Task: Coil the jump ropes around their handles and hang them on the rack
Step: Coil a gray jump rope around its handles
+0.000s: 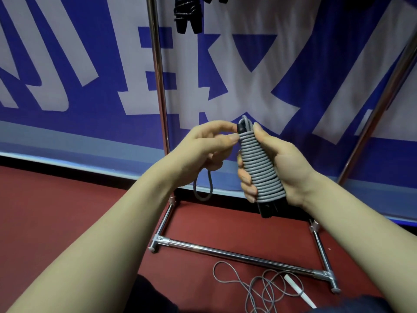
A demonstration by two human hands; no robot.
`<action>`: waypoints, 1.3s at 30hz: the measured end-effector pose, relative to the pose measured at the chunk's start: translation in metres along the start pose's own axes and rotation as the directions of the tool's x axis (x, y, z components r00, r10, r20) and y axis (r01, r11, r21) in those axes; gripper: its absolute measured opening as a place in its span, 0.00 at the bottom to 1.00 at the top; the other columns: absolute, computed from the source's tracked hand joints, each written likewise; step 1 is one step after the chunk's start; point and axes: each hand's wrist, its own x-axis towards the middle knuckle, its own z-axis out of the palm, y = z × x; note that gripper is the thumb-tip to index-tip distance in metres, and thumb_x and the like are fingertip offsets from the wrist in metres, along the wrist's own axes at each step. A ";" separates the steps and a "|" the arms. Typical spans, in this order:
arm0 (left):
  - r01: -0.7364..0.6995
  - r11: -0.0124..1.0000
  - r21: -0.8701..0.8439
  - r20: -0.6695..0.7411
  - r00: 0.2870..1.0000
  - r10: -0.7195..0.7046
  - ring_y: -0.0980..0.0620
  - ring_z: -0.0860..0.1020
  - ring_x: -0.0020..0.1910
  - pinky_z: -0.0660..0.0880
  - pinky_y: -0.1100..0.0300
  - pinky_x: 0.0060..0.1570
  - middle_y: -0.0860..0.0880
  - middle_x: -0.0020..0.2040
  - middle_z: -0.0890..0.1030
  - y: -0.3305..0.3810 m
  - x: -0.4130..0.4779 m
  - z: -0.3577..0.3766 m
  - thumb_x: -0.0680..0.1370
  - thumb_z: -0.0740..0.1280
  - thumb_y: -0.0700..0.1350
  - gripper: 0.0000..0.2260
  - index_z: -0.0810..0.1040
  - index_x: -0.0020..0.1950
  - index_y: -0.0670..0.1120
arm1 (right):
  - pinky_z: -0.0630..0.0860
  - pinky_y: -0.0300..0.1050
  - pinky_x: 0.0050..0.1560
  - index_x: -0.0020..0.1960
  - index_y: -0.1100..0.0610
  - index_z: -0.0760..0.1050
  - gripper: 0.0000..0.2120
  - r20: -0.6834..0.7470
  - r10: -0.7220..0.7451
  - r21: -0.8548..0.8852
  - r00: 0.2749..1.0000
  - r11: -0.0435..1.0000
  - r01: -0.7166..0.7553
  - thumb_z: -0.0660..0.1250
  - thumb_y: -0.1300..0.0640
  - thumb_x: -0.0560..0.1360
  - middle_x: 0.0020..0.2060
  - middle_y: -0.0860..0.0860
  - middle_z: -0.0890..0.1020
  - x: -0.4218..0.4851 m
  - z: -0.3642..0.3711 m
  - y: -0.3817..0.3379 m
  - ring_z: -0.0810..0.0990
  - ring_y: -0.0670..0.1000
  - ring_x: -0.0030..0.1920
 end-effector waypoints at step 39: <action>-0.102 0.986 0.135 -0.338 0.930 0.143 0.54 0.67 0.20 0.69 0.63 0.26 0.48 0.24 0.75 0.019 -0.005 0.019 0.77 0.70 0.47 0.07 0.83 0.46 0.44 | 0.71 0.47 0.33 0.41 0.53 0.72 0.14 -0.399 -0.538 -0.612 0.743 0.759 0.221 0.67 0.62 0.56 0.32 0.50 0.78 0.019 0.021 0.007 0.74 0.54 0.32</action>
